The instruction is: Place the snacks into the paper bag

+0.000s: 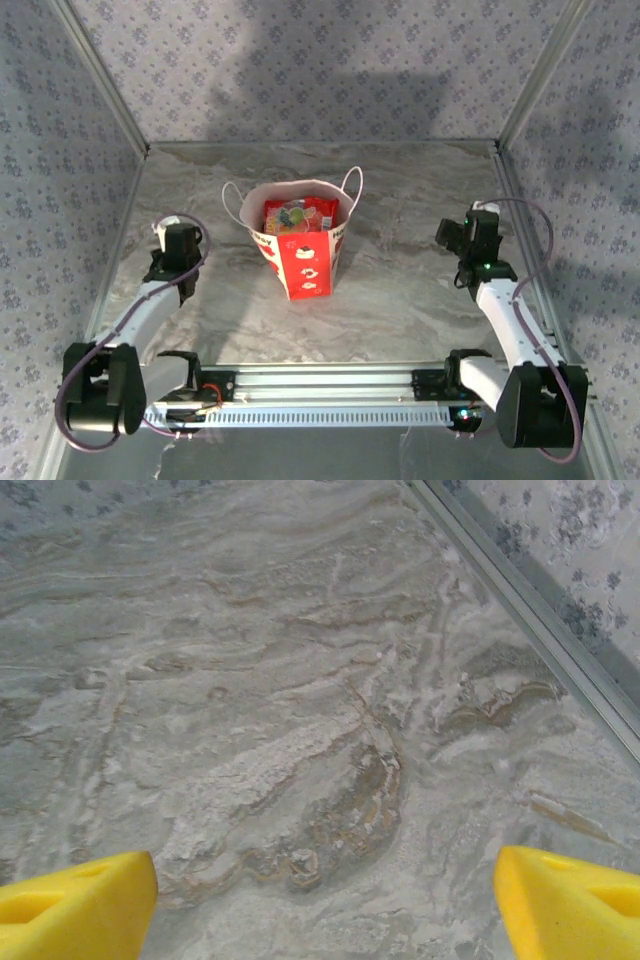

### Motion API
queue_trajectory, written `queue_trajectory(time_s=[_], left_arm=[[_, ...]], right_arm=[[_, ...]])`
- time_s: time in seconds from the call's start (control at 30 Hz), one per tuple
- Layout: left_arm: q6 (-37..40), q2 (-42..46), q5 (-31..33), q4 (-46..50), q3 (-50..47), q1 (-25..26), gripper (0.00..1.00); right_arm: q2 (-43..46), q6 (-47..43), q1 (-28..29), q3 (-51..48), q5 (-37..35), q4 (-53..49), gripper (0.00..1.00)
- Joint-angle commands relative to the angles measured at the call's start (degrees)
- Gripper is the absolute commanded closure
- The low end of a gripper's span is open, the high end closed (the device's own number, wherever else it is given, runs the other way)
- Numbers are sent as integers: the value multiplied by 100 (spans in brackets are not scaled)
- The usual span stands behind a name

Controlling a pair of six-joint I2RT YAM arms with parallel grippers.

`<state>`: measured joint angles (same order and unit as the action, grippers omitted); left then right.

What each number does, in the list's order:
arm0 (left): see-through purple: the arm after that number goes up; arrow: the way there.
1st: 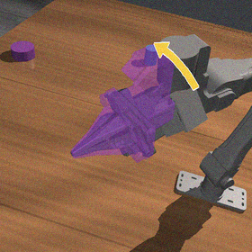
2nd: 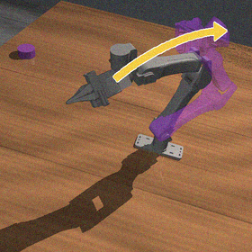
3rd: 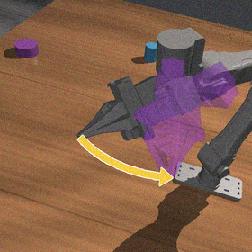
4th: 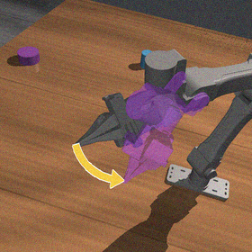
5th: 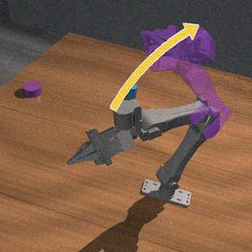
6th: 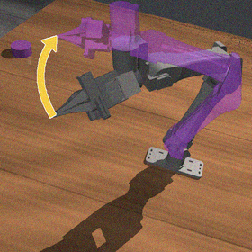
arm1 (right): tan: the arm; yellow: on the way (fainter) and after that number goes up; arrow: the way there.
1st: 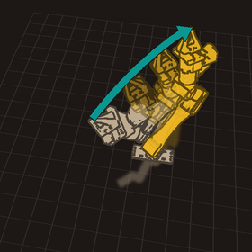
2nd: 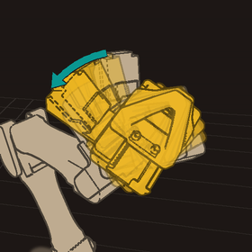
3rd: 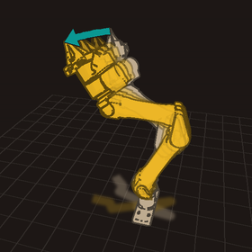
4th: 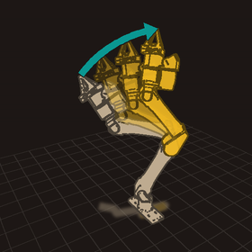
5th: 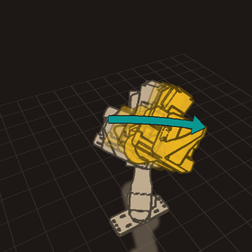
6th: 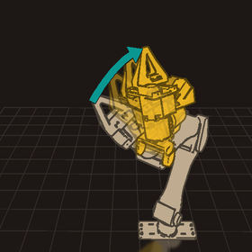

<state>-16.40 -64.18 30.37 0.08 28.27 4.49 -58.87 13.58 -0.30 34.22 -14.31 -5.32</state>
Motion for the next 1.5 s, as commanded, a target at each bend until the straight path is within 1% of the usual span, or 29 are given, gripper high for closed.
queue_trajectory(time_s=[0.0,0.13,0.23,0.4,0.5,0.6,0.63,0.67,0.7,0.73,0.77,0.83,0.93,1.07,1.1,1.17,1.2,1.23,1.27,1.3,1.33,1.37,1.4,1.47], left_arm=[[-58,-246,223,-1623,-194,-153,42],[176,-804,241,-2055,-87,-219,41],[446,-1175,196,-2520,-80,-228,41],[804,-1578,-225,-3433,-199,-234,39],[908,-1669,-329,-3741,-253,-225,35],[973,-1845,-536,-4169,-425,-253,33],[1028,-1943,-615,-4455,-507,-255,32],[1052,-1943,-706,-4419,-506,-241,31],[1054,-1923,-753,-4270,-443,-242,31],[1073,-1970,-762,-4327,-443,-243,31],[1091,-1975,-805,-4279,-417,-242,30],[1166,-1995,-870,-4360,-435,-210,30],[1330,-2017,-948,-4639,-564,-110,29],[1460,-2114,-1239,-5021,-734,-89,25],[1443,-2207,-1210,-5119,-753,-92,24],[1473,-2491,-1149,-5565,-792,-102,24],[1463,-2405,-1182,-5196,-709,-90,24],[1399,-2363,-1234,-5048,-654,-125,23],[1378,-2419,-1185,-5177,-663,-149,23],[1328,-2394,-1223,-5025,-623,-184,22],[1251,-2363,-1276,-4930,-588,-260,19],[1232,-2368,-1327,-4987,-611,-301,3],[1214,-2362,-1342,-4934,-602,-315,0],[1218,-2367,-1348,-4958,-605,-311,0]], right_arm=[[-188,77,-192,-457,-473,1104,9],[-529,185,-330,-890,-547,1982,7],[-878,39,-398,-1000,-386,2527,6],[-1465,-470,-574,-1165,310,3587,6],[-1802,-634,-642,-1027,801,3720,7],[-2072,-815,-664,-1175,1061,4459,6],[-2174,-804,-693,-1121,1139,4416,6],[-2209,-836,-689,-1103,1216,4404,6],[-2211,-920,-667,-1059,1358,4347,6],[-2260,-1029,-626,-1101,1456,4504,6],[-2268,-1140,-550,-1124,1440,4541,5],[-2423,-1400,-267,-1229,1299,4885,3],[-2826,-1717,129,-1292,837,5359,1],[-2804,-1584,-26,-1179,1037,5104,0],[-2830,-1542,-113,-1166,1176,5097,0],[-2827,-1525,-145,-1153,1236,5057,0],[-2820,-1525,-145,-1139,1232,5044,0],[-2822,-1524,-146,-1139,1235,5049,0],[-2822,-1525,-142,-1140,1236,5046,0],[-2815,-1525,-146,-1154,1238,5050,0],[-2816,-1525,-149,-1145,1243,5050,0],[-2820,-1525,-151,-1142,1242,5050,0],[-2814,-1525,-154,-1145,1243,5041,0],[-2819,-1525,-154,-1149,1241,5049,0]])
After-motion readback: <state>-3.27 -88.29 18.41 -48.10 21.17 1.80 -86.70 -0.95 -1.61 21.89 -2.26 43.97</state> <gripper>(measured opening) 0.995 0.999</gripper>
